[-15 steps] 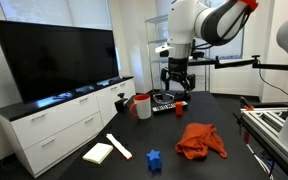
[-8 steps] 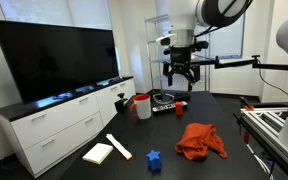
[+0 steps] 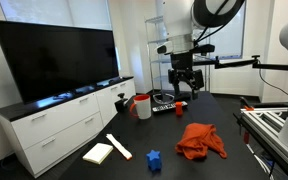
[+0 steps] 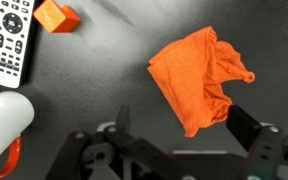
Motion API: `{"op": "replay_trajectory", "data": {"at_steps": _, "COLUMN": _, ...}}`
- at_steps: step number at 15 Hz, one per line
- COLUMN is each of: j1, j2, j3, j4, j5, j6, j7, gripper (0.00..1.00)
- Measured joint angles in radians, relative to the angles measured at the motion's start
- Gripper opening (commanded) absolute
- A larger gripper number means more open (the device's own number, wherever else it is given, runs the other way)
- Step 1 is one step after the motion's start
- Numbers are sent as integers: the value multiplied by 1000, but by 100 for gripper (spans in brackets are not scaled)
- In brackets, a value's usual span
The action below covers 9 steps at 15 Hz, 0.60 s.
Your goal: Put the orange block upright
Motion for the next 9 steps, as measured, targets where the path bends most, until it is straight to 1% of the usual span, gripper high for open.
{"op": "replay_trajectory", "data": {"at_steps": 3, "j1": -26, "j2": 18, "j3": 28, "j4": 18, "j5": 96, "j6": -5, "j7": 58, "gripper": 100}}
{"op": "replay_trajectory", "data": {"at_steps": 5, "j1": -41, "j2": 27, "j3": 31, "j4": 35, "j5": 153, "j6": -1, "j7": 84, "gripper": 100}}
{"op": "replay_trajectory", "data": {"at_steps": 7, "j1": -55, "j2": 32, "j3": 31, "j4": 51, "j5": 206, "j6": 18, "j7": 113, "gripper": 100}}
{"op": "replay_trajectory", "data": {"at_steps": 9, "j1": -66, "j2": 38, "j3": 32, "j4": 60, "j5": 239, "j6": 61, "j7": 148, "gripper": 100}}
